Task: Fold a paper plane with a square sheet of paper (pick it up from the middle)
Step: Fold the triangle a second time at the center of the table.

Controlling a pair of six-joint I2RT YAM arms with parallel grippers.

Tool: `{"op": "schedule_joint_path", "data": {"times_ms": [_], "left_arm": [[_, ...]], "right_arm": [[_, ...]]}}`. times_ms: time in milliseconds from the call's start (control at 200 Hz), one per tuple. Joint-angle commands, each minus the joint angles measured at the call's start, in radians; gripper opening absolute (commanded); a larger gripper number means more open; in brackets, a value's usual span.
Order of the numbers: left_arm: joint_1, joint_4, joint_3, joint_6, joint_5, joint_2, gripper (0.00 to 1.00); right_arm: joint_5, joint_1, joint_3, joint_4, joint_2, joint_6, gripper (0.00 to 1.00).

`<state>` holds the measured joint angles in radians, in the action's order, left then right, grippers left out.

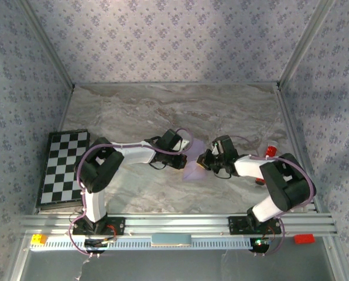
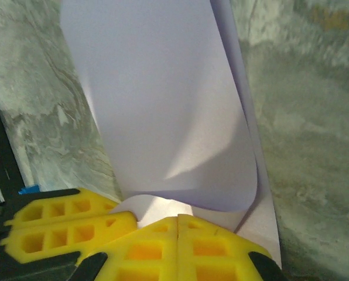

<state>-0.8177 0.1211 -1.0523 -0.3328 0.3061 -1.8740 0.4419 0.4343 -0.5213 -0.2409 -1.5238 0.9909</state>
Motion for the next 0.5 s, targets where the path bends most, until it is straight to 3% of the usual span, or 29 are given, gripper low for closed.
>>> {"op": "schedule_joint_path", "data": {"times_ms": [0, 290, 495], "left_arm": [[0.002, 0.054, -0.012, 0.021, 0.005, -0.025, 0.0], [0.002, 0.055, -0.014, 0.018, 0.007, -0.026, 0.0], [0.002, 0.059, -0.018, 0.019, 0.007, -0.028, 0.0]], "right_arm": [[-0.001, -0.024, -0.026, 0.036, 0.01, -0.006, 0.0], [-0.055, -0.067, 0.064, -0.008, -0.057, 0.033, 0.0], [-0.078, -0.074, 0.059, 0.032, 0.003, 0.039, 0.0]]}}
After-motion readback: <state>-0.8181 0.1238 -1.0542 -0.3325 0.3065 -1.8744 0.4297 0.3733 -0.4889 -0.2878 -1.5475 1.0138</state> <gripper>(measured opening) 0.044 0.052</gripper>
